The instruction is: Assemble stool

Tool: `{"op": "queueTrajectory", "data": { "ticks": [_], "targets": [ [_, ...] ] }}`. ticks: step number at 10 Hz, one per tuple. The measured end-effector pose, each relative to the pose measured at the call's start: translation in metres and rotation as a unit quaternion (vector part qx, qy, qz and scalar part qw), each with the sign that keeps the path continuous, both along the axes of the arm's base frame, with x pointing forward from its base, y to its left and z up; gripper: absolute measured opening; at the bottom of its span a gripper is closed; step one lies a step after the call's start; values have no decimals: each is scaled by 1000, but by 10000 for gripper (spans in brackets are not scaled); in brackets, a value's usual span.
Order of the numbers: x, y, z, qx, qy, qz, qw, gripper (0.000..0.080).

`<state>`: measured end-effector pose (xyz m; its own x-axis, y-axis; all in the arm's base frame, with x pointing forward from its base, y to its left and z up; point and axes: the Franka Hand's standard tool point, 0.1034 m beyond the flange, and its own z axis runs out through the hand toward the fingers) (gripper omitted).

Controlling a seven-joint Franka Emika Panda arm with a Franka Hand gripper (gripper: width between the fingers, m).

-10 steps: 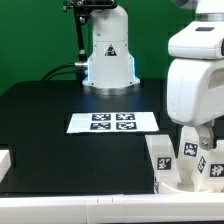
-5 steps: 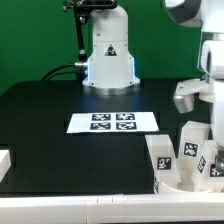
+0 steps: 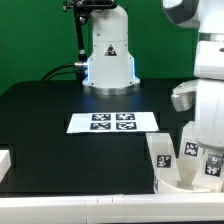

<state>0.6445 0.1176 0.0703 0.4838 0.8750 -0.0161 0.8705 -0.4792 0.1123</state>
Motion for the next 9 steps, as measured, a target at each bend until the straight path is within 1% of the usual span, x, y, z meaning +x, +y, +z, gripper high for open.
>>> {"op": "queueTrajectory", "data": {
  "ticks": [1, 2, 4, 5, 6, 7, 8, 9],
  "targets": [
    [4, -8, 3, 2, 2, -47, 999, 335],
    [9, -13, 3, 6, 0, -132, 991, 335],
    [11, -20, 6, 28, -5, -272, 962, 335],
    [10, -20, 5, 30, -6, -306, 951, 335],
    [9, -20, 3, 31, -7, -322, 946, 335],
    [10, -21, 4, 45, -7, -389, 920, 335],
    [13, -31, 5, 66, -4, -476, 877, 335],
    [13, -37, 4, 79, 4, -543, 836, 335]
  ]
}}
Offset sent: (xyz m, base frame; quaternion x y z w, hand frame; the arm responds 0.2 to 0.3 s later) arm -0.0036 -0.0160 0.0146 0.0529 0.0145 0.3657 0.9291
